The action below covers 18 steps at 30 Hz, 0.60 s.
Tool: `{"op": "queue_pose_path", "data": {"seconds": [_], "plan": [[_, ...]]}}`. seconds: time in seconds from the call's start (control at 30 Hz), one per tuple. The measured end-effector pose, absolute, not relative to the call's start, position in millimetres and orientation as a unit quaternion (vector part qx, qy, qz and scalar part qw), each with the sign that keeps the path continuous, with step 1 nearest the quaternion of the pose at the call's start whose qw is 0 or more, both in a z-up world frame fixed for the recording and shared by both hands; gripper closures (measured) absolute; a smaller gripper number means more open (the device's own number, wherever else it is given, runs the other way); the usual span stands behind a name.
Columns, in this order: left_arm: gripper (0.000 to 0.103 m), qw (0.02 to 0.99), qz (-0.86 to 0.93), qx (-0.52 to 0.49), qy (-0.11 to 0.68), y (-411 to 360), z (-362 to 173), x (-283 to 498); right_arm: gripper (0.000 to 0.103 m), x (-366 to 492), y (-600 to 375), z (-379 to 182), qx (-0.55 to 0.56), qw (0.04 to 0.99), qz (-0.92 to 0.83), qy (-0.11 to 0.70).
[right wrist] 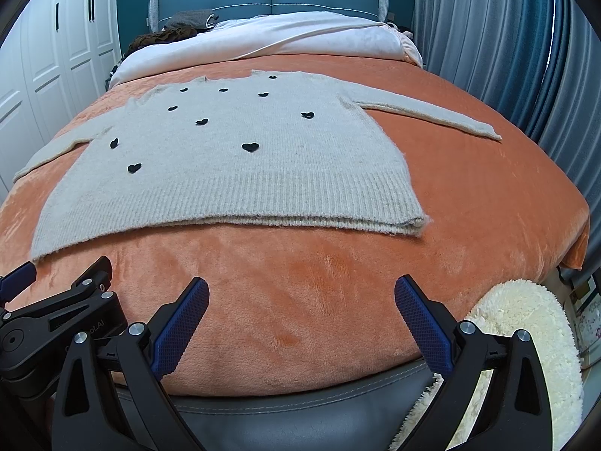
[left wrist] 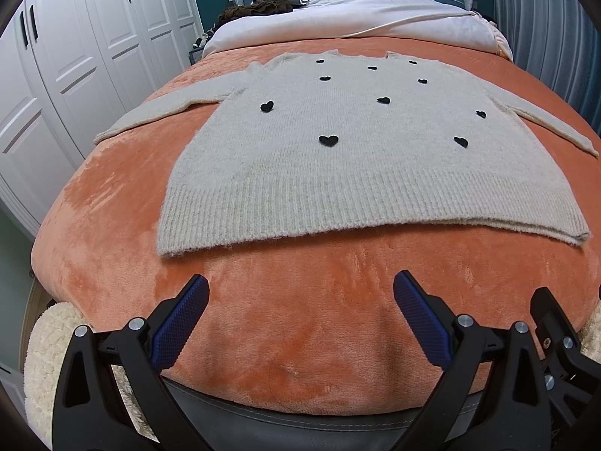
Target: Fold small clothes
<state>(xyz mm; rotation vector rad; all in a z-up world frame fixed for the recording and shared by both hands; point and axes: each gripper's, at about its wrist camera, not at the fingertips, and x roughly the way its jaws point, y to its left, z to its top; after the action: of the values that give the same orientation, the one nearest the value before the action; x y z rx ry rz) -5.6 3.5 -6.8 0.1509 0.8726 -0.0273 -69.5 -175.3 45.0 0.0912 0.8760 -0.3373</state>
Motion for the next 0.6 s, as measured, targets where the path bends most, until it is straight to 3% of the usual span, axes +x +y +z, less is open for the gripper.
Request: {"op": "queue_pose_path", "data": {"seconds": [0.43, 0.6], "plan": [[0.005, 0.888, -0.029, 0.06, 0.456, 11, -14, 6, 0.005, -57, -195, 34, 0.092, 0.88, -0.119, 0.45], [0.005, 0.89, -0.023, 0.01, 0.454, 32, 1, 31, 0.005, -28, -269, 54, 0.158, 0.88, -0.144, 0.425]]}}
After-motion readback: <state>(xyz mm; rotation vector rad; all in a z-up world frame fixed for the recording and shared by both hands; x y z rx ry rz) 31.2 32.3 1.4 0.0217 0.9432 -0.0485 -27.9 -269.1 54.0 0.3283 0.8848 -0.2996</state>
